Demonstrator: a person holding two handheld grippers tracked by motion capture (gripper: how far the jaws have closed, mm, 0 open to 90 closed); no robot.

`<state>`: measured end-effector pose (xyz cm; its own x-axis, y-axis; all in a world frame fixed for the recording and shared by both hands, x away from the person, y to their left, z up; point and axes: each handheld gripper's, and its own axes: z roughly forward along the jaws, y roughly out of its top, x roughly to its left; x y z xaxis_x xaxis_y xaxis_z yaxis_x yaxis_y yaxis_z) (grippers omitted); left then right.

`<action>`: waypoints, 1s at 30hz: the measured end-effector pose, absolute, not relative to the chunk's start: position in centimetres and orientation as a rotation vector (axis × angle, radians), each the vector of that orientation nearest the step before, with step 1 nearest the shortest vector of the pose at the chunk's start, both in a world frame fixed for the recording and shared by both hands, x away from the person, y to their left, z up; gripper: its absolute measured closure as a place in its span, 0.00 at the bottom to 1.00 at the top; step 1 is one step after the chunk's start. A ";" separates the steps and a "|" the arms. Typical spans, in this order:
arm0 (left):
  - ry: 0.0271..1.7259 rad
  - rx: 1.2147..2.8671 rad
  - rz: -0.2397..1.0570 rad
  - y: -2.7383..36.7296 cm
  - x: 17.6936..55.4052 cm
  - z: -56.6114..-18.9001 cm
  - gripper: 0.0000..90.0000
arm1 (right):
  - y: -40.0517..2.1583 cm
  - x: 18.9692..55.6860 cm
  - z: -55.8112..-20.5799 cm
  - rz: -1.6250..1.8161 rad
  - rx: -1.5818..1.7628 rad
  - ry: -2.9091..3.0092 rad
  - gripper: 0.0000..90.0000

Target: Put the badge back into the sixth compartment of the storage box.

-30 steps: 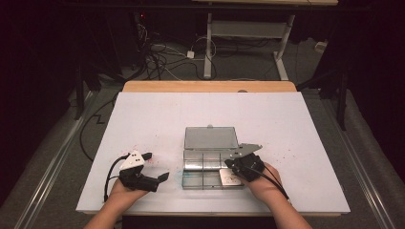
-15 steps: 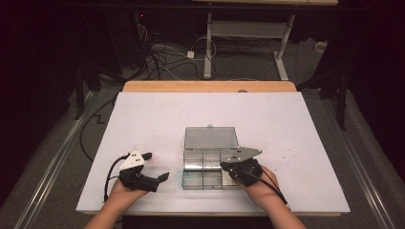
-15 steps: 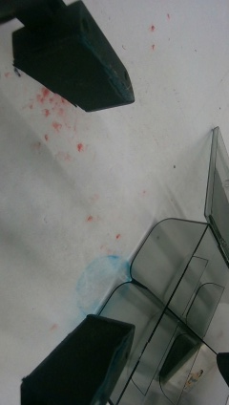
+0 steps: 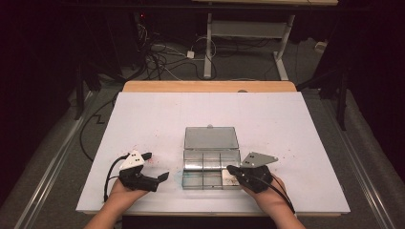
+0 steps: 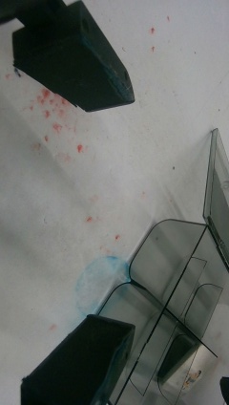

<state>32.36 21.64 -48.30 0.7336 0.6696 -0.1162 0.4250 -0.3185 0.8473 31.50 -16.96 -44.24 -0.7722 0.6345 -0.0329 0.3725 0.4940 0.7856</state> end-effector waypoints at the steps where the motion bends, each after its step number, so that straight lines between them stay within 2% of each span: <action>1: 0.838 1.957 0.313 21.7 32.4 -48.3 0.00 | -17.3 31.5 -44.2 1.176 0.858 2.413 0.97; 3: 0.849 1.954 0.306 21.7 32.5 -48.3 0.00 | -17.9 31.6 -44.2 1.196 0.876 2.397 0.92; 12: 0.899 1.987 0.275 21.3 33.0 -48.2 0.00 | -20.5 32.3 -44.6 1.278 0.973 2.291 0.49; 16: 0.923 1.948 0.250 21.6 33.4 -48.1 0.00 | -21.3 32.7 -45.3 1.287 1.023 2.263 0.32; 30: 0.975 1.931 0.222 20.8 36.0 -47.4 0.00 | -22.1 34.3 -45.8 1.293 1.126 2.176 0.00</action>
<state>36.01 20.75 -47.42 0.6684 0.7084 -0.2269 0.5403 -0.2528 0.8026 34.29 -22.07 -45.85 -0.6126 0.7861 0.0816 0.4476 0.2600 0.8556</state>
